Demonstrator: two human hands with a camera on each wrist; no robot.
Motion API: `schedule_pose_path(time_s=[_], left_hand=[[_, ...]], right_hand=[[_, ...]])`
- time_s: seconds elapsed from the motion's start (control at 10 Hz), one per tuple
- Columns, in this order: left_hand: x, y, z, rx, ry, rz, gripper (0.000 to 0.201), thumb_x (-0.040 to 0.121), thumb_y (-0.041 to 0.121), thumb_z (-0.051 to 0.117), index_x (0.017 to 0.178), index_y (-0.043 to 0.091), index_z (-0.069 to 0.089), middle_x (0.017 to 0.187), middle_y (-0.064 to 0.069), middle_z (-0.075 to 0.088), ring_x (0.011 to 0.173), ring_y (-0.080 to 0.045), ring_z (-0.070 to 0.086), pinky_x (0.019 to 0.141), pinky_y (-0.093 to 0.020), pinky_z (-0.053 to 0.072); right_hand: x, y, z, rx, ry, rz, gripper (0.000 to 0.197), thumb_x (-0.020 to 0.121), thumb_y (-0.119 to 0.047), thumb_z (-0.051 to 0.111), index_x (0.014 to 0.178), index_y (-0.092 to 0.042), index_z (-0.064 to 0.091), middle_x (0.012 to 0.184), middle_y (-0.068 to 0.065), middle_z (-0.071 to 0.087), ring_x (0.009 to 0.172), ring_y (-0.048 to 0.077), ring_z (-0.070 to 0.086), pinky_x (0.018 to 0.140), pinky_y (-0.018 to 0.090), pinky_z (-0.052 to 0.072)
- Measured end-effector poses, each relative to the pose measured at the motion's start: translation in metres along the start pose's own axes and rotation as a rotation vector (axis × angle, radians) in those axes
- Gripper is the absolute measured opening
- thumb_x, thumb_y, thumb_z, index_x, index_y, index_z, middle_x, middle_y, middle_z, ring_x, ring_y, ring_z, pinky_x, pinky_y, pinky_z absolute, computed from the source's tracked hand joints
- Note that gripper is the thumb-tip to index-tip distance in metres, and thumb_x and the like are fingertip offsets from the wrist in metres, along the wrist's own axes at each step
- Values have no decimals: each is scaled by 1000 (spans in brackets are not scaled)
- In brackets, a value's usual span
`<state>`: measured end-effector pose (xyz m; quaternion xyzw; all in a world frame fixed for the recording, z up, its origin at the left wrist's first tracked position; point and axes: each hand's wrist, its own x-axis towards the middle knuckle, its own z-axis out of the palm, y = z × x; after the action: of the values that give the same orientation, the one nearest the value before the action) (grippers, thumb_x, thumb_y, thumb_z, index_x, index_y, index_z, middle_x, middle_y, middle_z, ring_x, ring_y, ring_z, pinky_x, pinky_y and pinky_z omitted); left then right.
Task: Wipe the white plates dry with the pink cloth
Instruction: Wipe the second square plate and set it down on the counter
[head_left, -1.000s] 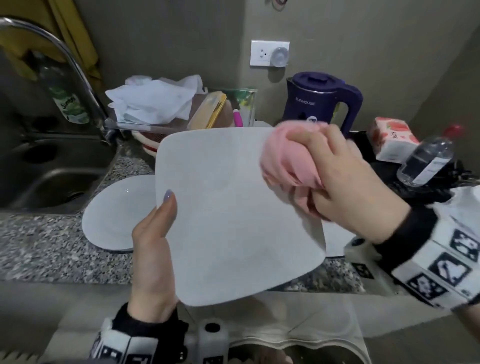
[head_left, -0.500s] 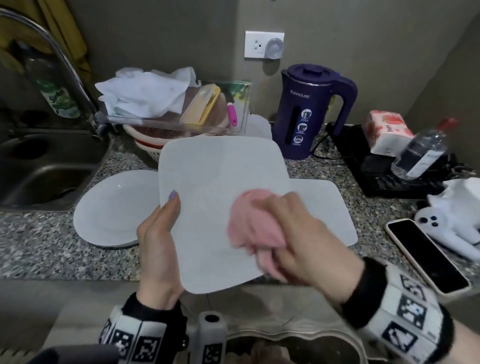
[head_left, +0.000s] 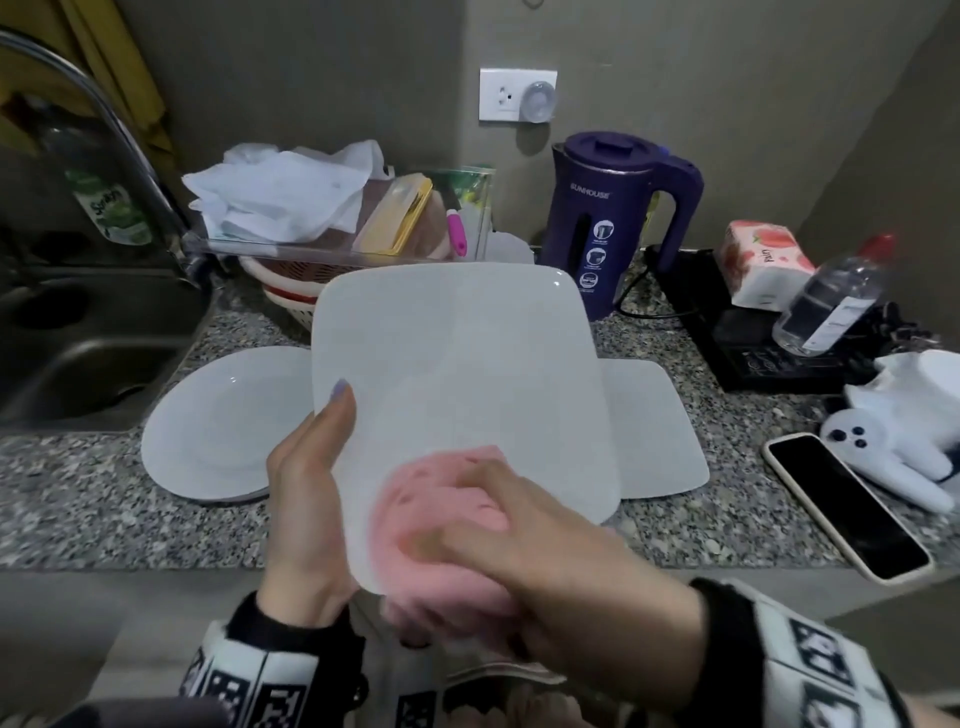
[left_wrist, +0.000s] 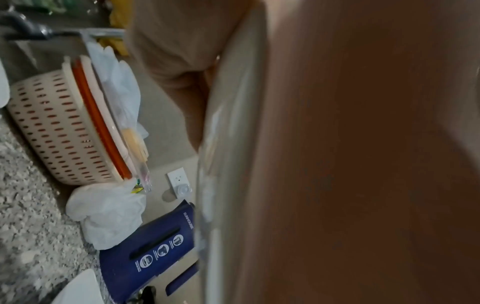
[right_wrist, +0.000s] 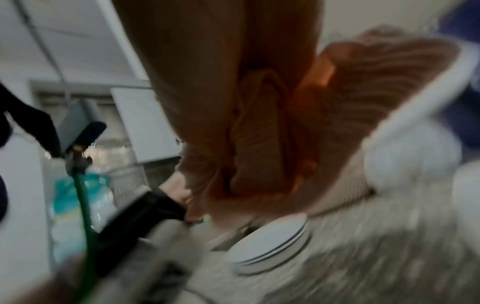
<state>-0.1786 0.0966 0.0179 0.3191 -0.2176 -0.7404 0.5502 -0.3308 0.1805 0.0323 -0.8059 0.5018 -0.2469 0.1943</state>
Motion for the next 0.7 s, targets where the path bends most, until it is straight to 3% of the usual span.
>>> schedule_pose_path(time_s=[0.1, 0.2, 0.3, 0.4, 0.5, 0.6, 0.7], left_hand=[[-13, 5, 7, 247, -41, 229, 29, 95, 26, 51, 113, 11, 69, 112, -3, 73, 108, -23, 67, 95, -41, 48], [-13, 0, 5, 339, -58, 272, 26, 94, 23, 52, 105, 7, 70, 104, -1, 75, 102, -15, 69, 92, -30, 49], [-14, -4, 9, 385, -77, 340, 24, 92, 17, 51, 83, 4, 69, 79, 1, 70, 77, -5, 64, 73, -15, 50], [-18, 0, 12, 307, -42, 270, 30, 84, 27, 56, 101, 9, 73, 105, -2, 74, 105, -18, 68, 98, -34, 50], [-15, 2, 6, 257, 1, 238, 44, 80, 33, 60, 116, 8, 68, 120, -8, 70, 118, -30, 62, 109, -52, 38], [-12, 0, 6, 289, 20, 233, 36, 86, 29, 58, 112, 8, 70, 115, -11, 71, 112, -31, 65, 105, -52, 43], [-10, 2, 5, 311, -26, 251, 28, 90, 24, 54, 107, 10, 71, 111, -8, 73, 106, -26, 68, 90, -35, 55]], right_hand=[[-29, 32, -20, -351, -171, -161, 55, 85, -30, 61, 130, -49, 37, 132, -13, 38, 115, 4, 48, 97, 25, 44], [-7, 21, -26, -166, -3, -31, 62, 77, -26, 53, 133, -43, 32, 139, -1, 25, 126, 19, 39, 96, 39, 45], [43, 8, -37, -165, 197, -111, 59, 77, -26, 51, 132, -38, 32, 136, 6, 30, 123, 30, 40, 93, 49, 46], [54, 33, -74, -371, 312, 80, 59, 76, -33, 51, 131, -37, 29, 126, 11, 33, 110, 38, 47, 86, 51, 48], [26, 35, -68, -350, 230, 178, 61, 77, -29, 57, 130, -37, 28, 122, 7, 30, 106, 34, 45, 85, 48, 47], [5, -2, -19, -293, -71, -2, 56, 79, -41, 49, 128, -47, 21, 135, 1, 21, 112, 23, 36, 78, 34, 44], [3, 5, -6, -463, 39, 22, 68, 70, -33, 64, 126, -48, 31, 133, 0, 30, 102, 24, 47, 58, 35, 49]])
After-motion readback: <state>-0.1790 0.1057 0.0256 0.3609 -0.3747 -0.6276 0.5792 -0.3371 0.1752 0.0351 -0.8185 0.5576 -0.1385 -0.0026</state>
